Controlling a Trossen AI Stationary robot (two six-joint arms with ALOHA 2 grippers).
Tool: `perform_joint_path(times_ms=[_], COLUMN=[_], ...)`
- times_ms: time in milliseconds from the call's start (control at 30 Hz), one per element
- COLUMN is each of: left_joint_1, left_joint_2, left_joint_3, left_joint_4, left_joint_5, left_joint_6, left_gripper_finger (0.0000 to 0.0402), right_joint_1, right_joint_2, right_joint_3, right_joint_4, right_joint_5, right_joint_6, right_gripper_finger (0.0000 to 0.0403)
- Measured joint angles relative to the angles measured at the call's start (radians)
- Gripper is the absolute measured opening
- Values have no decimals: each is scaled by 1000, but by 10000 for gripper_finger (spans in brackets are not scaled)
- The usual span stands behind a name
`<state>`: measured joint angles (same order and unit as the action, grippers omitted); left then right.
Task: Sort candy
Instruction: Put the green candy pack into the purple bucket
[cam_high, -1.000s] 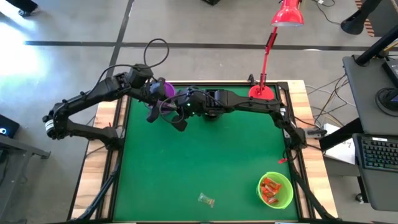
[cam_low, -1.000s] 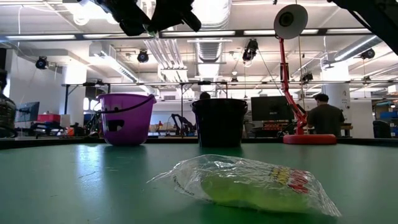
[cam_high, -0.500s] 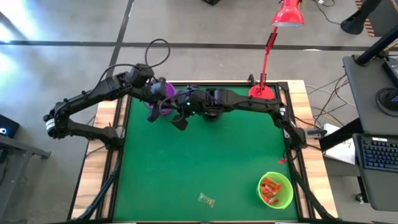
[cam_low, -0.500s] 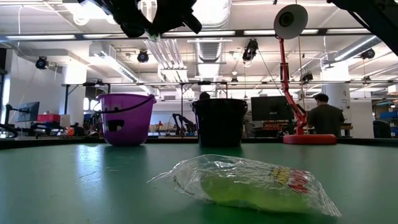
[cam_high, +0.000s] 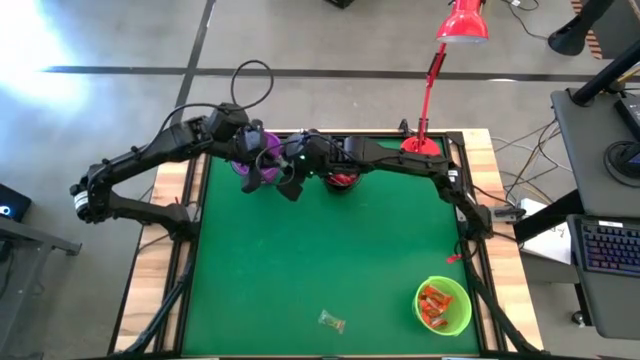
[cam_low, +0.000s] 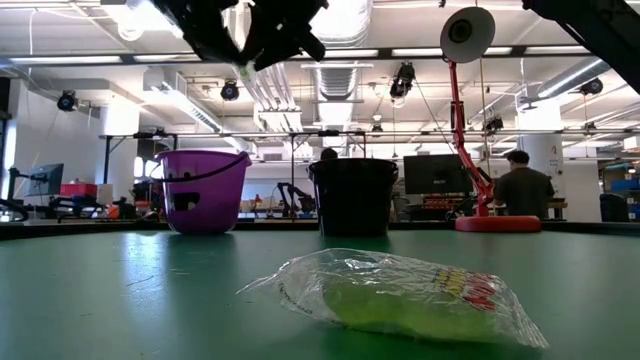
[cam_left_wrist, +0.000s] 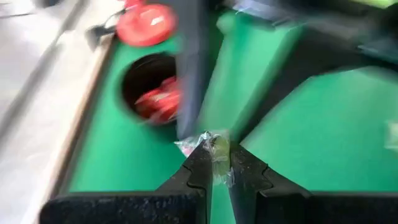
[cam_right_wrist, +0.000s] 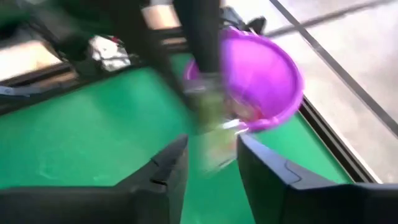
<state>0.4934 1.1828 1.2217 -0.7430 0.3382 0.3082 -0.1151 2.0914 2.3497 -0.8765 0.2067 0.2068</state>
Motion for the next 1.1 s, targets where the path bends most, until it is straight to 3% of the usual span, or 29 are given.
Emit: perform_joint_path(times_ms=[233,300,533,767,1100], left_joint_1=[14,30,95,120,134], left_joint_2=[3,8,43,102,212], left_joint_3=[47,57,38,-3,32], left_joint_4=[-147,-220,-390,-338,-277], left_joint_5=[-407,-465,-453,-452,-451], left_joint_6=[49,49,21,26,41], left_gripper_finger=[14,14,14,15,20], right_joint_1=[-5,-7,-8,-8,-8], right_joint_2=[-6,-6,-8,-8,-10], right_joint_3=[2,2,2,2,2], right_joint_4=[-12,-37,-139,-143,-219], right_joint_5=[-11,-7,-5,-4,-4], right_joint_6=[-48,-51,-51,-53,-6], right_gripper_finger=[159,162,160,149,146])
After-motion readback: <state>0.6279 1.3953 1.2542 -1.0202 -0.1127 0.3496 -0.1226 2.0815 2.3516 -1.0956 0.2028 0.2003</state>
